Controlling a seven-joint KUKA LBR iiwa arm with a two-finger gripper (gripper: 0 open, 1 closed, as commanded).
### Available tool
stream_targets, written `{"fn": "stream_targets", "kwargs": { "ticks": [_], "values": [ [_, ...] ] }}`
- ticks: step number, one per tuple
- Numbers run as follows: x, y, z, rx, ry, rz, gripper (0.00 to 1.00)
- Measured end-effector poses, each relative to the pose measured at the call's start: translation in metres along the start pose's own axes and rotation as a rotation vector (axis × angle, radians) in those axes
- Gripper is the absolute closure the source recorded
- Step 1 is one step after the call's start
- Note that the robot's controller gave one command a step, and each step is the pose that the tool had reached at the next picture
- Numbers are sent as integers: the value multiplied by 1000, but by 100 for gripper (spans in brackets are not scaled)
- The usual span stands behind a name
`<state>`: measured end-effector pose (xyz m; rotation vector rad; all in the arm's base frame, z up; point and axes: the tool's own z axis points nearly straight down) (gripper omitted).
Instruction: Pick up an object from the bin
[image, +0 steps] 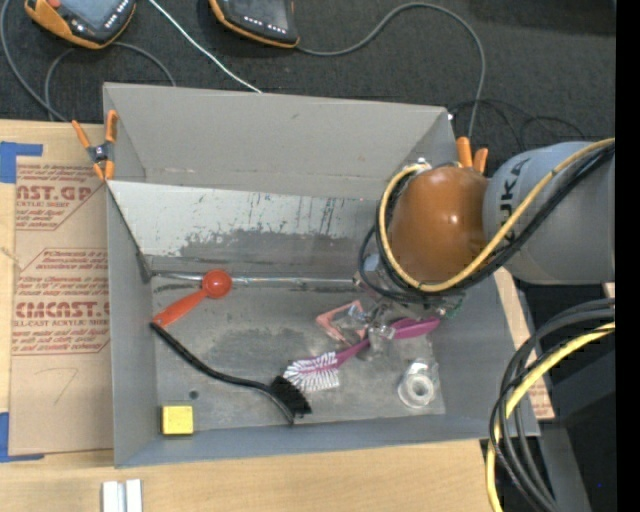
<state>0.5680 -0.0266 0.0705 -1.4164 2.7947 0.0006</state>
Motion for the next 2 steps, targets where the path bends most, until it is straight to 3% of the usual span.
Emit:
{"fn": "stream_targets", "kwargs": {
  "ticks": [2],
  "values": [
    [0, 0, 0, 0, 0, 0, 100]
  ]
}}
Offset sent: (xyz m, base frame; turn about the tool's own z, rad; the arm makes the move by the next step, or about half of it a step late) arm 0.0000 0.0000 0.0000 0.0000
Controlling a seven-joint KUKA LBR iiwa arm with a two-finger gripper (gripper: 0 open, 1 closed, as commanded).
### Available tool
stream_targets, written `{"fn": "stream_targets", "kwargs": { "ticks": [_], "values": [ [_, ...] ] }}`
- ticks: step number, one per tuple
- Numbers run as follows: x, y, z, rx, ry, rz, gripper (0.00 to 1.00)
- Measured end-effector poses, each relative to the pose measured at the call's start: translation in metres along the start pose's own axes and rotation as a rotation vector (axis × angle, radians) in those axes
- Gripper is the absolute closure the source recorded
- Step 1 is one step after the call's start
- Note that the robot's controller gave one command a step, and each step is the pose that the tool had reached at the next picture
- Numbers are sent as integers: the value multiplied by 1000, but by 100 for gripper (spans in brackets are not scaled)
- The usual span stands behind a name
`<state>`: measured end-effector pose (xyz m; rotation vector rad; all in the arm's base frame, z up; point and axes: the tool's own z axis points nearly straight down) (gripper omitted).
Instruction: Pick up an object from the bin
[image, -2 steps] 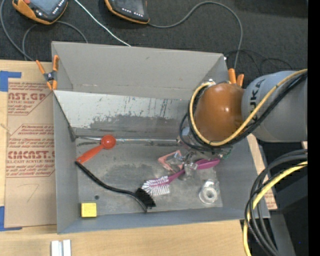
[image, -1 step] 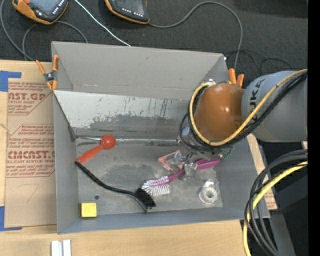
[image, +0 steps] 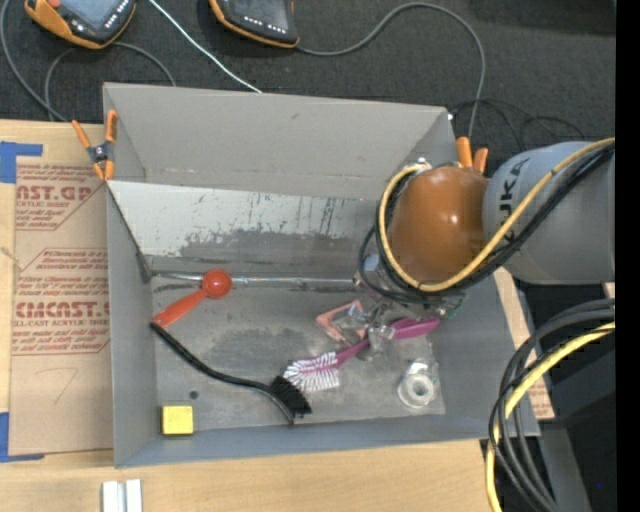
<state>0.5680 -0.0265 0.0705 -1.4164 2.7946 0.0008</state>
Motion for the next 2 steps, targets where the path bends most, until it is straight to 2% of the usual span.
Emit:
{"fn": "stream_targets", "kwargs": {
  "ticks": [2],
  "values": [
    [0, 0, 0, 0, 0, 0, 100]
  ]
}}
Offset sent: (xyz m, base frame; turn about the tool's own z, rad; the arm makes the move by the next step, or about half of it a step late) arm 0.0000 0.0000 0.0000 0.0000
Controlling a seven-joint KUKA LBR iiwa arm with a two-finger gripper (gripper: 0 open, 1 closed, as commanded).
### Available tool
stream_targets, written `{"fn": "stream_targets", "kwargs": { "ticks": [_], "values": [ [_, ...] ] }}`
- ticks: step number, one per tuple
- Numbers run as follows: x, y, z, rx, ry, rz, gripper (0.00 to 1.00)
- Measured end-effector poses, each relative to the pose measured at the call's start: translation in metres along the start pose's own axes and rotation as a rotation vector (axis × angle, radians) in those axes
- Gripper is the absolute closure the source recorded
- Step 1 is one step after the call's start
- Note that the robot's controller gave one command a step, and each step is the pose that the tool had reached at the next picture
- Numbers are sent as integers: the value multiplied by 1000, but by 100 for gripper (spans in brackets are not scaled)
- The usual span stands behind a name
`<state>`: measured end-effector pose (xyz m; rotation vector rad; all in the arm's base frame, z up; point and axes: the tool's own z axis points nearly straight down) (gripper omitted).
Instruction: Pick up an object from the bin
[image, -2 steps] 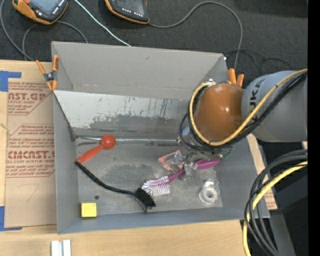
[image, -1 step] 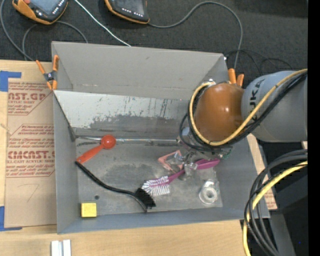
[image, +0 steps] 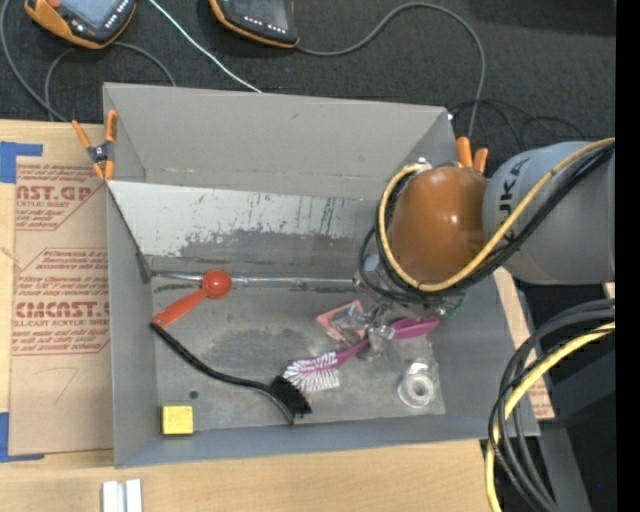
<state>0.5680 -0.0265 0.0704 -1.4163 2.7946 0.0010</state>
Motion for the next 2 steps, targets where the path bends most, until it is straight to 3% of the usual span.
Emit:
{"fn": "stream_targets", "kwargs": {
  "ticks": [1, 2],
  "values": [
    [0, 0, 0, 0, 0, 0, 100],
    [4, -4, -140, 1, -4, 5, 100]
  ]
}}
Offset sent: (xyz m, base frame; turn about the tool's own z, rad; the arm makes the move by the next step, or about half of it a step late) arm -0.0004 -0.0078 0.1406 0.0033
